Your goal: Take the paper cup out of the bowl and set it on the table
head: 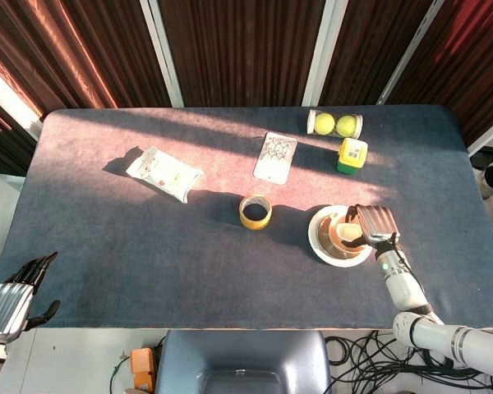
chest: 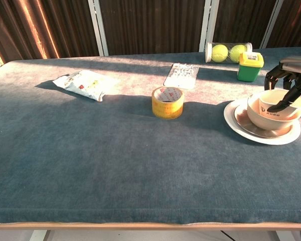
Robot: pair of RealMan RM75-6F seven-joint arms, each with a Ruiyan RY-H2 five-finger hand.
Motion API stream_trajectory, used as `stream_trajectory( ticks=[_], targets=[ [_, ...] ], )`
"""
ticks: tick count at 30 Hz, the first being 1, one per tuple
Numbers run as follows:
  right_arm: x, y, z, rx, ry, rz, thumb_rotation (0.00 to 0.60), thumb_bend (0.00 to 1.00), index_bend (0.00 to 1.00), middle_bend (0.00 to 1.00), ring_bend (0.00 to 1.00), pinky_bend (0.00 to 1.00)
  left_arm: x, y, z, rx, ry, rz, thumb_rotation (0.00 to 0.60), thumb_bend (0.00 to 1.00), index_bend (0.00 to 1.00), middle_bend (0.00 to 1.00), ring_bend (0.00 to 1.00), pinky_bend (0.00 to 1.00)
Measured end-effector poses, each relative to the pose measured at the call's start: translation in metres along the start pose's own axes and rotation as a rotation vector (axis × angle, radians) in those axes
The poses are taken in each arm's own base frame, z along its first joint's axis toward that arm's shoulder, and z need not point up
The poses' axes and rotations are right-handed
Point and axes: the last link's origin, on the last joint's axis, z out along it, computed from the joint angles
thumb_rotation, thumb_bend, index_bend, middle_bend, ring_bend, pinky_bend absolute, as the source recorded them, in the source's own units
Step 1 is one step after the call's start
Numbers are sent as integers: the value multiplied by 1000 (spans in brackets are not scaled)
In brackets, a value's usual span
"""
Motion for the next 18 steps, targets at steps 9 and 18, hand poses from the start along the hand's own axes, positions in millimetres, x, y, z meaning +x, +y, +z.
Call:
stream_trajectory(
  ticks=[9,18],
  targets=[
    [19,-8,-14,46,103,50,600,62,565,414,559,682,-1,1,0,-4,-4,3,600,309,70,151,154,393],
    [31,-37,-45,233,96,180,600,61,609,416,564,685,-1,2,1,-5,-9,2,600,309,70,152,154,393]
  ],
)
